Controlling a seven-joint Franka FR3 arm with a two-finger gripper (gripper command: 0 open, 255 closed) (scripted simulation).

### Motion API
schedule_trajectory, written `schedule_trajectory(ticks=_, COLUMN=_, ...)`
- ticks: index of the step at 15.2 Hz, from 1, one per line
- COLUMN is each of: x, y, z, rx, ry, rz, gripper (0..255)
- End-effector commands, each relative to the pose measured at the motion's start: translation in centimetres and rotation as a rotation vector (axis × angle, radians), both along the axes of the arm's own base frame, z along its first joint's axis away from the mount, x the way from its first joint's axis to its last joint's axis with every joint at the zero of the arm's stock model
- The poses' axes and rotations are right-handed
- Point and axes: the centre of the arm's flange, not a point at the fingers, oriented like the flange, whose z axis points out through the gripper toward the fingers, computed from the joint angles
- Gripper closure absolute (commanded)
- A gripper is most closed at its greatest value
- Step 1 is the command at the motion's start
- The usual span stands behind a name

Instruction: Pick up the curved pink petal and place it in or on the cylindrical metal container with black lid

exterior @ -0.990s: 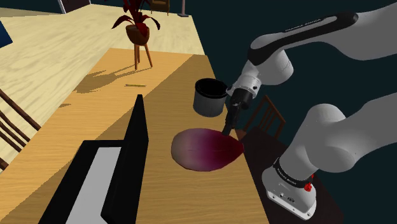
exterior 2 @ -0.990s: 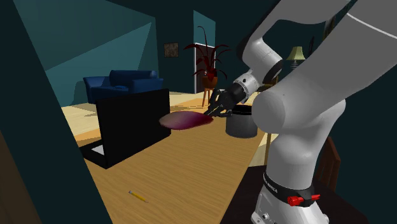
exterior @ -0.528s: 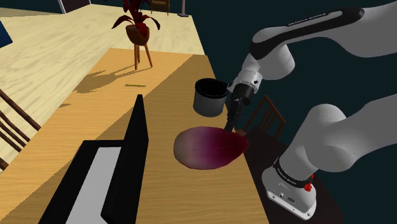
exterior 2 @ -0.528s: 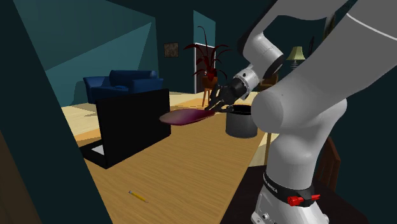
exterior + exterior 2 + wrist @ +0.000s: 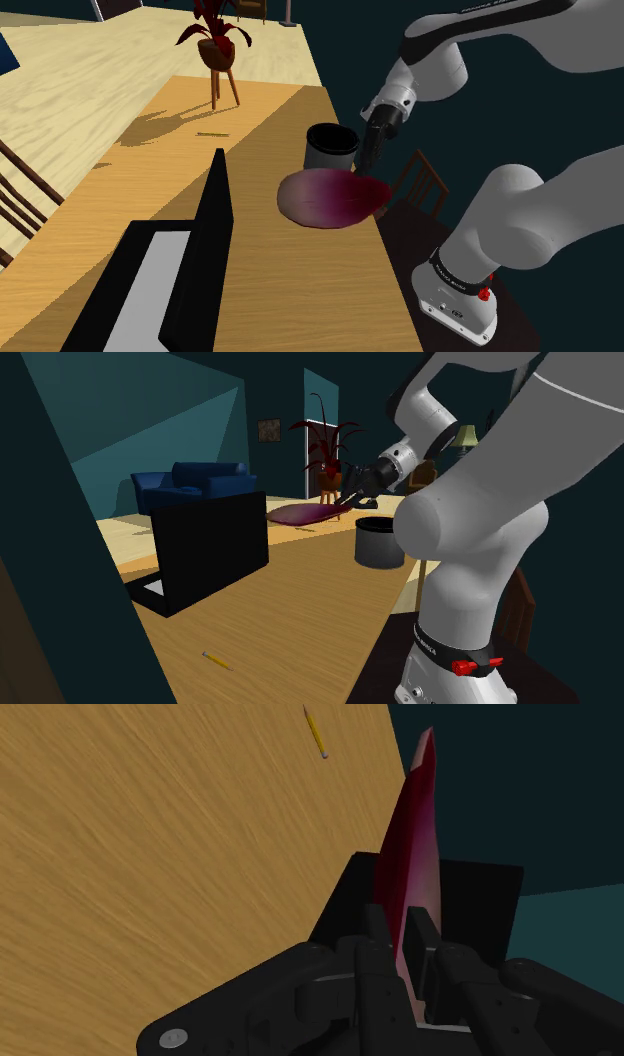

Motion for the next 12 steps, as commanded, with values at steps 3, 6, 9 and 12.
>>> schedule_trajectory(ticks=3, x=2.9, y=-4.6, z=0.2, rx=0.002, ry=-0.011, rz=-0.003, gripper=255)
schedule_trajectory(ticks=6, x=5.2, y=-7.9, z=0.3, rx=0.002, ry=-0.011, rz=-0.003, gripper=255)
schedule_trajectory(ticks=9, x=7.5, y=-11.1, z=0.4, rx=0.002, ry=-0.011, rz=-0.003, gripper=255)
schedule_trajectory(ticks=12, x=9.7, y=-14.3, z=0.5, rx=0.002, ry=-0.011, rz=-0.003, gripper=255)
